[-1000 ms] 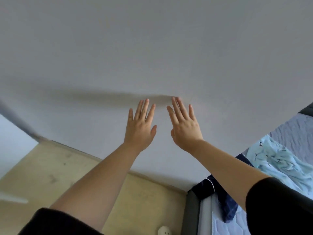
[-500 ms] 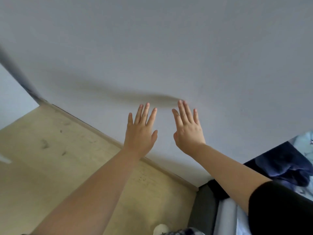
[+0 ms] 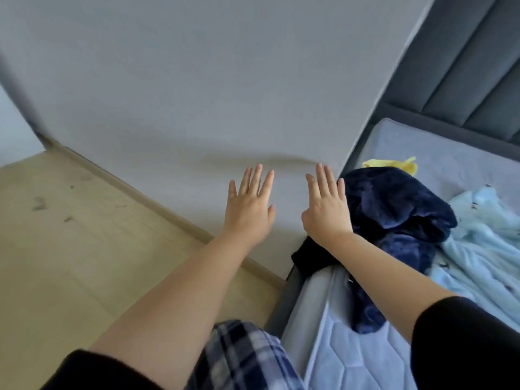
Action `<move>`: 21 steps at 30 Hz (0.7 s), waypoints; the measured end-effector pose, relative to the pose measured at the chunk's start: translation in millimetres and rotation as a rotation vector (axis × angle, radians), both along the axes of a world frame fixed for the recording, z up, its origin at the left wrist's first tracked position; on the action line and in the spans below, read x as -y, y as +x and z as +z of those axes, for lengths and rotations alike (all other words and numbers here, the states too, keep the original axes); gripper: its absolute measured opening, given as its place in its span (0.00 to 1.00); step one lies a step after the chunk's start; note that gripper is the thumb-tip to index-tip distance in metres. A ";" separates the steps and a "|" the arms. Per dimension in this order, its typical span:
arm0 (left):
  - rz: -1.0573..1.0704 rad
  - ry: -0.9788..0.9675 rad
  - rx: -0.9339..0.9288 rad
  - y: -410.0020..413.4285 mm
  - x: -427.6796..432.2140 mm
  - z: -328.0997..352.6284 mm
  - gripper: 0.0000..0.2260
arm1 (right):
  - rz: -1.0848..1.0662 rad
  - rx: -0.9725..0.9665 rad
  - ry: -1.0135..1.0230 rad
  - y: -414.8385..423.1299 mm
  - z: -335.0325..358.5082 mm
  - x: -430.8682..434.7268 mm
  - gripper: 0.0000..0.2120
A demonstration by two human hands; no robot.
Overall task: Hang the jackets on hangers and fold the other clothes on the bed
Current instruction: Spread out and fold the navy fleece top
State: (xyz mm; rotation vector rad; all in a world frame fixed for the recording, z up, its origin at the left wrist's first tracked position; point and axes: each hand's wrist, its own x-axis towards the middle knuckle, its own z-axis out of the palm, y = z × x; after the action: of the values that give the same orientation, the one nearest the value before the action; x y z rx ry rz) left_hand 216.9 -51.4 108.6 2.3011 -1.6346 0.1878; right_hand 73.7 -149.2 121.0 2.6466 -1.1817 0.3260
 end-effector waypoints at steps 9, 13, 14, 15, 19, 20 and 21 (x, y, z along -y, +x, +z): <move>-0.050 0.194 -0.417 -161.9 6.6 -72.5 0.32 | -0.315 0.023 0.385 -153.6 -72.3 4.2 0.38; -0.033 0.402 -0.737 -199.6 -16.9 -135.7 0.30 | -0.490 0.159 0.748 -180.4 -125.2 -1.5 0.45; -0.032 0.478 -0.728 -203.6 -18.4 -144.7 0.29 | -0.492 0.183 0.721 -182.7 -136.2 -4.4 0.41; -0.027 0.501 -0.735 -203.8 -15.8 -149.9 0.28 | -0.494 0.221 0.668 -183.8 -145.4 -5.5 0.34; 0.044 0.386 -1.011 -181.6 4.9 -146.5 0.29 | -0.516 0.303 0.620 -183.1 -143.8 7.8 0.09; 0.078 0.338 -1.073 -174.4 8.5 -144.4 0.29 | -0.512 0.279 0.646 -183.1 -136.0 13.1 0.06; 0.119 0.271 -1.137 -168.5 11.2 -142.8 0.28 | -0.489 0.231 0.679 -183.0 -126.3 15.8 0.04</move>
State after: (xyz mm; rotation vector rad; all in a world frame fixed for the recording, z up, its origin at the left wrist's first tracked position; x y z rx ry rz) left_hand 48.4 -62.5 -34.2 1.9778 -0.9290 -1.1523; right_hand -109.4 -164.9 -5.3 2.7314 -2.2965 0.1555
